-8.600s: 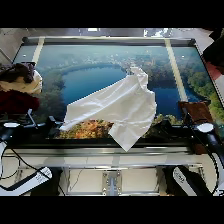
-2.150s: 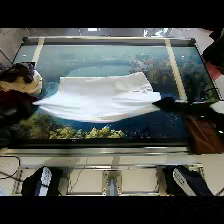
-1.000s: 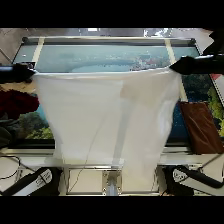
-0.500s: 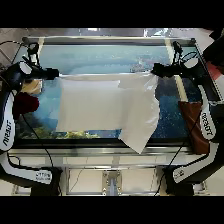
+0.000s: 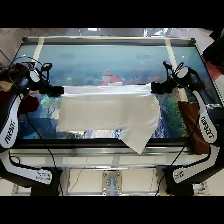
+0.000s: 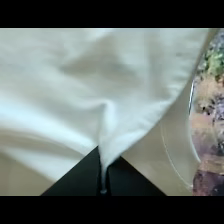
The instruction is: Fold the shirts.
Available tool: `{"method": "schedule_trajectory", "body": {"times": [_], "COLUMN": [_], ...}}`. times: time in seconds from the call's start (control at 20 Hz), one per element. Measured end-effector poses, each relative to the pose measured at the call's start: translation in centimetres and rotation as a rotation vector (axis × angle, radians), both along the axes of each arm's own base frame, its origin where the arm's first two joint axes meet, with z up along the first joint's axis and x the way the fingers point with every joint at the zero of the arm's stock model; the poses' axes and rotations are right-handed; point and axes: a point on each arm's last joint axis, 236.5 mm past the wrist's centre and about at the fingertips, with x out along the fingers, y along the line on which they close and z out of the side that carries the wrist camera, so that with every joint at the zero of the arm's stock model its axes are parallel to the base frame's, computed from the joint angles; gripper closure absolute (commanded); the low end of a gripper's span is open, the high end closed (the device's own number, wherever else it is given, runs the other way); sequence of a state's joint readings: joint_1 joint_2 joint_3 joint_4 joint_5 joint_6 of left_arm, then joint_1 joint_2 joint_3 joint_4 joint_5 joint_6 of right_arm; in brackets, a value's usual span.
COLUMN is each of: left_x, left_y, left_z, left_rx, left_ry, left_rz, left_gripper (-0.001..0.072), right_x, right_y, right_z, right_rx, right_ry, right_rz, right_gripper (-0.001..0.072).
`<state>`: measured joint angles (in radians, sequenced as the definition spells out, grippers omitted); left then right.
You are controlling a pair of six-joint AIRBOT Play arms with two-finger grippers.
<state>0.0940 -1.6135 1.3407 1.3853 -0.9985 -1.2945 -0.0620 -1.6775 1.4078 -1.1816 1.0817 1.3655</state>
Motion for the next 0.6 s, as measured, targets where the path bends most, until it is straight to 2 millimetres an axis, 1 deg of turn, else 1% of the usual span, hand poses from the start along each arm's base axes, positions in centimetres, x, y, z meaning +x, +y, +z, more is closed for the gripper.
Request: {"method": "schedule_trajectory", "body": {"times": [0.1, 0.15, 0.2, 0.25, 0.3, 0.35, 0.4, 0.45, 0.55, 0.6], "left_x": [-0.7, -1.0, -1.2, -1.6, -1.9, -2.4, -2.9, -3.4, -4.1, -4.4], "left_y": [-0.1, -0.1, -0.1, -0.2, -0.3, -0.4, -0.5, -0.5, -0.2, 0.1], "left_z": [-0.9, -1.3, -1.6, -2.0, -2.2, -2.4, -2.4, -2.1, 0.0, 1.8], "left_rx": [-0.003, -0.004, -0.006, -0.009, -0.011, -0.014, -0.019, -0.024, -0.031, -0.031], "left_ry": [0.031, 0.042, 0.054, 0.071, 0.087, 0.108, 0.129, 0.142, 0.134, 0.109], "left_rz": [-0.001, -0.002, -0.002, -0.004, -0.006, -0.009, -0.008, -0.004, 0.008, 0.021], "left_gripper": [0.0699, 0.0698, 0.0694, 0.0581, 0.0234, 0.0015, 0.0017, 0.0017, 0.0018, 0.0018], "right_x": [-1.6, -2.2, -2.7, -3.1, -3.3, -3.4, -3.4, -3.5, -3.3, -3.7], "right_y": [-0.1, -0.1, -0.1, 0.0, 0.1, 0.3, 0.6, 0.8, 0.8, 0.1], "right_z": [-2.1, -2.8, -3.4, -3.7, -3.9, -3.9, -3.4, -2.5, 1.2, 3.7], "right_rx": [-0.006, -0.008, -0.01, -0.009, -0.005, 0.006, 0.017, 0.029, 0.028, 0.003], "right_ry": [0.052, 0.071, 0.087, 0.097, 0.105, 0.109, 0.111, 0.109, 0.071, 0.045], "right_rz": [-0.005, -0.005, -0.006, -0.006, -0.008, -0.009, -0.008, -0.001, 0.024, 0.045], "right_gripper": [0.0697, 0.0693, 0.0626, 0.0416, 0.0239, 0.024, 0.024, 0.024, 0.0241, 0.024]}}
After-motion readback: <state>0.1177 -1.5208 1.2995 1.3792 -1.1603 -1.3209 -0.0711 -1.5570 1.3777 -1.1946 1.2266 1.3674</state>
